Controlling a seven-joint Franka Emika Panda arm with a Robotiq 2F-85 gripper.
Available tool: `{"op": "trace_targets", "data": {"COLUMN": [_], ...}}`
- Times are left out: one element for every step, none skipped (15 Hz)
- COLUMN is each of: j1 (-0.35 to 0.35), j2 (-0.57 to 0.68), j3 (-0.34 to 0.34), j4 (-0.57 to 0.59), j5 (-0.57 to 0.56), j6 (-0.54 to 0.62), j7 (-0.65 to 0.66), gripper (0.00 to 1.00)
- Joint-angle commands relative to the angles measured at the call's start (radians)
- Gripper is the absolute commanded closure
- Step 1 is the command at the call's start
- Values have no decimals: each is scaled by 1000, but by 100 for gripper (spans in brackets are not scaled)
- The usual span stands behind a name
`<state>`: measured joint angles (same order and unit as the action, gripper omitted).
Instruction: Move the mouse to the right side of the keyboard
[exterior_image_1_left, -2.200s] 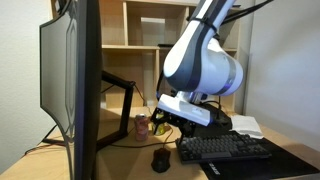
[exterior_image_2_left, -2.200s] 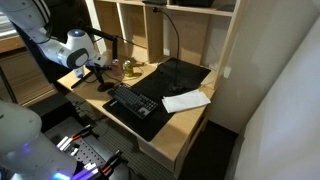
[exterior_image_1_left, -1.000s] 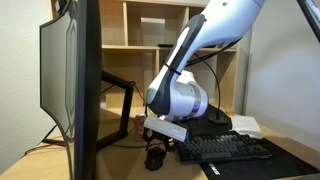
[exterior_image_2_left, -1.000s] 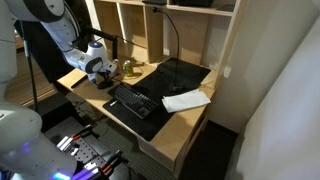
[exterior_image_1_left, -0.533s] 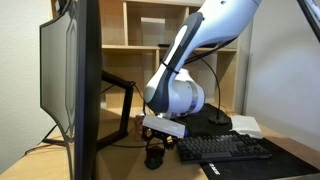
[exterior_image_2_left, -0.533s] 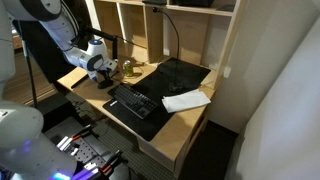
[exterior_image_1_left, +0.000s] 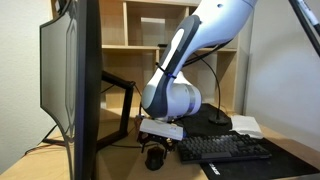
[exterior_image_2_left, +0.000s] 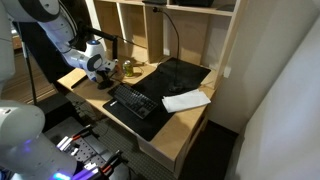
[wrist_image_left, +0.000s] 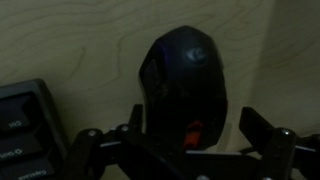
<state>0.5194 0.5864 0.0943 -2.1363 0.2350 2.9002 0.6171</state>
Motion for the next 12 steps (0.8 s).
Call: {"op": "trace_targets", "data": {"j1": [30, 30, 29, 30, 31, 30, 26, 9, -21, -50, -82, -110], "j2": [27, 22, 11, 9, 9, 8, 3, -14, -44, -82, -133, -174], "j3": [-31, -36, -40, -43, -43, -43, -40, -28, -5, 13, 30, 46], "j4": [14, 14, 7, 7, 8, 8, 7, 4, -7, -20, -43, -60], "j5": [-39, -48, -59, -68, -74, -78, -80, -72, -52, -39, -30, -23], "j6": [-42, -56, -68, -74, -77, -76, -80, -84, -93, -106, -119, -134], "j7": [31, 36, 40, 49, 52, 55, 56, 46, 26, 4, -23, -48], "gripper": [33, 39, 47, 53, 54, 54, 54, 54, 54, 54, 54, 54]}}
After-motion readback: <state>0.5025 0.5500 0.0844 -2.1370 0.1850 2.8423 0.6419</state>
